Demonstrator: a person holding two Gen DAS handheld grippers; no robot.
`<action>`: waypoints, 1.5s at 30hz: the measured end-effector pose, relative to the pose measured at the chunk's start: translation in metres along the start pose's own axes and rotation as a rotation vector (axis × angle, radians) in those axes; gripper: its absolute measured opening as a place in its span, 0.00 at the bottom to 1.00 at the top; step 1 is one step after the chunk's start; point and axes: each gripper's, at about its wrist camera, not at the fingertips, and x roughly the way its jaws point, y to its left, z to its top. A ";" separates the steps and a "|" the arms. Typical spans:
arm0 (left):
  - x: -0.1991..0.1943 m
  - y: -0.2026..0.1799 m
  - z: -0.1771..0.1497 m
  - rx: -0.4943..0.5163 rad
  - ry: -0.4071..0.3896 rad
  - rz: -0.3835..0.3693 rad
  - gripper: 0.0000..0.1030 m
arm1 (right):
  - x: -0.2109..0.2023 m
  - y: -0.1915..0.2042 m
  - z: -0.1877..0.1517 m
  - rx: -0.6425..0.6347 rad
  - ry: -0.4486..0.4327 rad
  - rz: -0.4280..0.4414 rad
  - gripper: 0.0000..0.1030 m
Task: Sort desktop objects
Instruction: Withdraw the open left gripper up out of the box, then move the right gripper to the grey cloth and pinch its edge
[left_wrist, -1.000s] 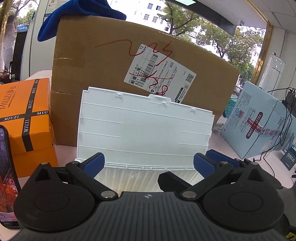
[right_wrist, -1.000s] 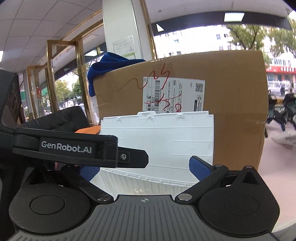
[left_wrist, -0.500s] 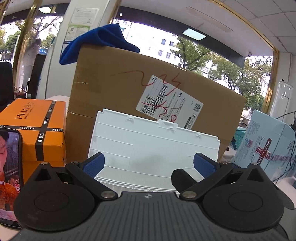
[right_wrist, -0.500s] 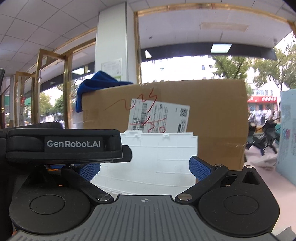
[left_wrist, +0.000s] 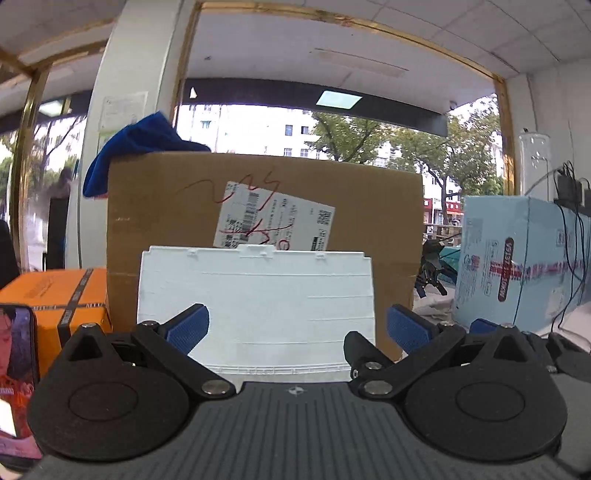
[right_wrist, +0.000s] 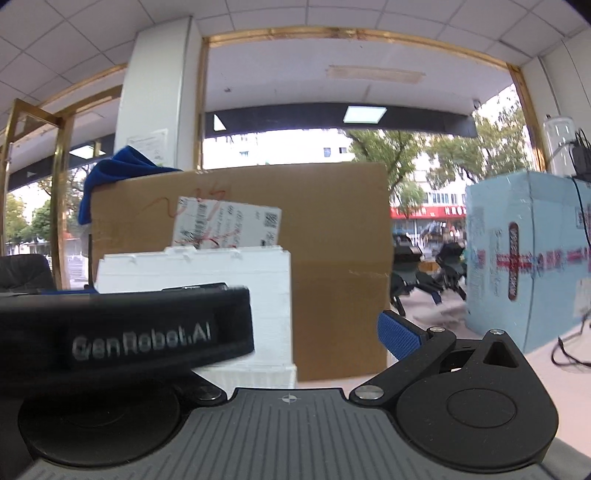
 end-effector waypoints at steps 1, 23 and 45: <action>-0.004 -0.005 -0.002 0.014 -0.011 -0.005 1.00 | -0.002 -0.005 -0.001 0.012 0.014 0.000 1.00; -0.060 -0.050 -0.040 -0.049 0.042 -0.553 0.99 | -0.107 -0.136 -0.027 -0.010 -0.029 -0.239 1.00; 0.019 -0.146 -0.035 -0.094 0.295 -0.610 1.00 | -0.118 -0.262 -0.032 0.628 0.202 -0.042 0.97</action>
